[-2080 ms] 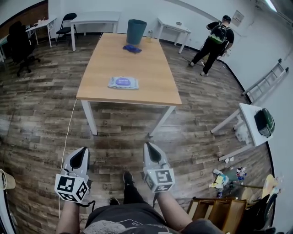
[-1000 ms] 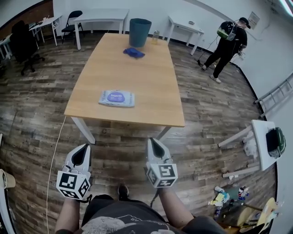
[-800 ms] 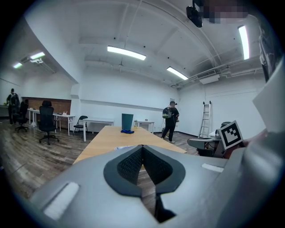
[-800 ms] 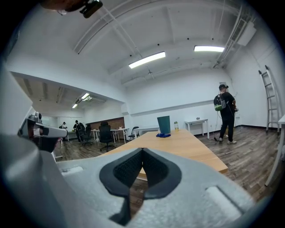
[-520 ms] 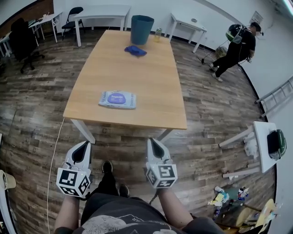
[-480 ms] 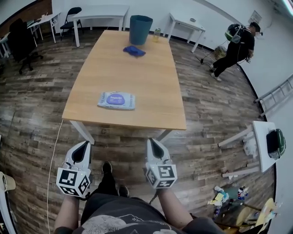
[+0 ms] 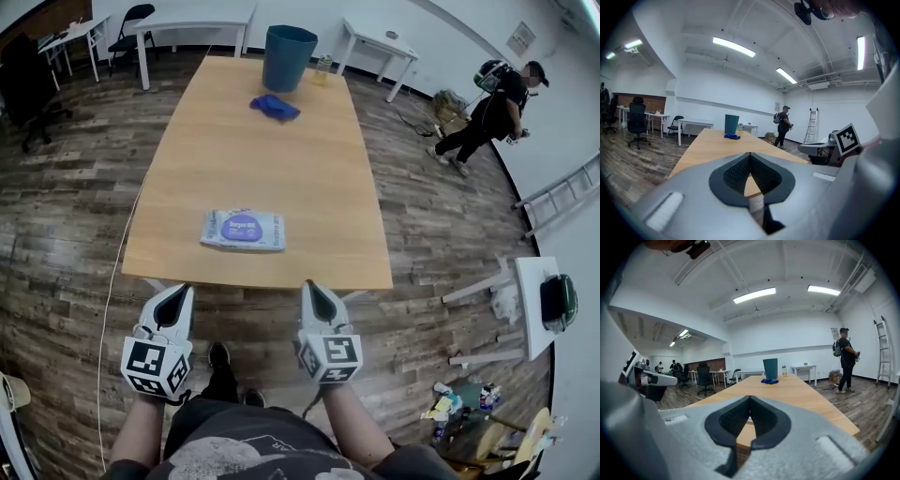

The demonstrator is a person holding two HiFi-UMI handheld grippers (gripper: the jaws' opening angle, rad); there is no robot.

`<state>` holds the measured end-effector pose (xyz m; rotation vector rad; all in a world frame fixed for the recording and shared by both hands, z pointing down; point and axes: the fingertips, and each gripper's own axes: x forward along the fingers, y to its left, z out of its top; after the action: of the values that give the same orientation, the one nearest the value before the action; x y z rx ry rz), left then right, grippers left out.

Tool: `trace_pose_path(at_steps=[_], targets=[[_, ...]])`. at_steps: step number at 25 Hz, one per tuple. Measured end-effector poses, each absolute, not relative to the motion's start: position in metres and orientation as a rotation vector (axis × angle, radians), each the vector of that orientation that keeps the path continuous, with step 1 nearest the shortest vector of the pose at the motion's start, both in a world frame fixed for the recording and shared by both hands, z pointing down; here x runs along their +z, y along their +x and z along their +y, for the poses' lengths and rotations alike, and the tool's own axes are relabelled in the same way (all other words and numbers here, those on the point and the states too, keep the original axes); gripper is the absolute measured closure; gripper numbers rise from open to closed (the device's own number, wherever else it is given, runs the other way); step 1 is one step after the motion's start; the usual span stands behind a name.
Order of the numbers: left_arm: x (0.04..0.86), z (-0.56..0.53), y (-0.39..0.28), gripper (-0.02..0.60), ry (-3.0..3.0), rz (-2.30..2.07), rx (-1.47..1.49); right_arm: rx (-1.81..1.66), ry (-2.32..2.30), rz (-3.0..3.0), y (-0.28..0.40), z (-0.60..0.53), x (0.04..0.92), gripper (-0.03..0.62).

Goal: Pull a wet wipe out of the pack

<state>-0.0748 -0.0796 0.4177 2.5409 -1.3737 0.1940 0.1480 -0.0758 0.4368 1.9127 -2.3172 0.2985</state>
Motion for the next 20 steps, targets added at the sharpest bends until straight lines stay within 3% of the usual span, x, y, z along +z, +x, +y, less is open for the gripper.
trace_pose_path(at_steps=[9, 20], targets=[[0.439, -0.139, -0.098, 0.563, 2.535, -1.337, 0.239, 0.271, 1.852, -2.322, 0.106, -0.146, 0.441, 0.603], [0.455, -0.169, -0.078, 0.563, 2.606, -1.127, 0.268, 0.244, 1.883, -2.278, 0.080, -0.184, 0.439, 0.603]])
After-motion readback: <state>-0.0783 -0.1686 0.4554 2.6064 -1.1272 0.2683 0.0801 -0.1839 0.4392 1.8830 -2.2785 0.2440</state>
